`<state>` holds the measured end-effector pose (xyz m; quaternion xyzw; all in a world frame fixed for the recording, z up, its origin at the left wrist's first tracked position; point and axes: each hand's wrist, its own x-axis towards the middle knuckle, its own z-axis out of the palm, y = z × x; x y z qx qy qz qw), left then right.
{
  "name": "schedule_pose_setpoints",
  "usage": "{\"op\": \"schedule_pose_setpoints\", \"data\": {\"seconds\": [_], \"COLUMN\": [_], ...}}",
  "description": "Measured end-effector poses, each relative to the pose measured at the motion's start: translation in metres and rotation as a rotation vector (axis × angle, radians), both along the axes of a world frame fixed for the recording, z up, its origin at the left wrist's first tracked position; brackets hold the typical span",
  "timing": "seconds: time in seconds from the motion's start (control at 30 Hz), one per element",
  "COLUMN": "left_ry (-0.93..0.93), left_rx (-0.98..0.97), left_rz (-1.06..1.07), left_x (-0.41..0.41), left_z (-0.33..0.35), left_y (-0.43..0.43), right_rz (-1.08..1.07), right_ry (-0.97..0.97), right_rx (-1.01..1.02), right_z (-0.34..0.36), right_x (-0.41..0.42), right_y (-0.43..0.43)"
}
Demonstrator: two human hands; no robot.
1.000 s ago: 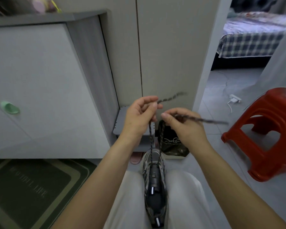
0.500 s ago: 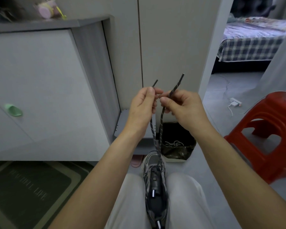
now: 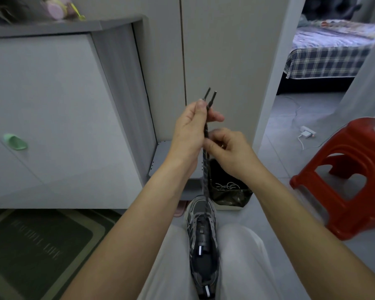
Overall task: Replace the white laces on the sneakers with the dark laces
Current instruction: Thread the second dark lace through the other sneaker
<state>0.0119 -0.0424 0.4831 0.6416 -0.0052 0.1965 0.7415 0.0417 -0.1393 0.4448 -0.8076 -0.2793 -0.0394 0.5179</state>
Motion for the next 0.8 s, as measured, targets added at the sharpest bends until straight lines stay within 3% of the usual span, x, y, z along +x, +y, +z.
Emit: {"op": "schedule_pose_setpoints", "data": {"seconds": [0.17, 0.33, 0.43, 0.57, 0.73, 0.8], "left_ry": [-0.092, -0.124, -0.102, 0.002, 0.321, 0.539], "left_rx": [-0.070, -0.072, -0.227, -0.413, -0.028, -0.047], "left_rz": [-0.054, -0.075, -0.107, -0.159, 0.227, 0.218], "left_x": [0.002, 0.003, 0.007, 0.009, -0.002, -0.016], "left_z": [0.027, 0.027, 0.035, 0.028, -0.067, -0.115], "left_y": [-0.002, -0.008, -0.005, 0.001, 0.020, 0.020], "right_rz": [0.106, 0.205, 0.232, 0.187, -0.059, -0.145], "right_ry": [0.060, 0.217, 0.229, 0.154, 0.093, 0.057], "right_rx": [-0.253, -0.180, -0.188, -0.150, -0.161, -0.163], "right_z": [-0.052, -0.073, -0.081, -0.095, -0.100, -0.102], "right_x": [-0.001, -0.007, -0.005, -0.008, 0.005, 0.008], "right_y": [-0.002, -0.011, -0.014, -0.021, -0.035, -0.035]}}
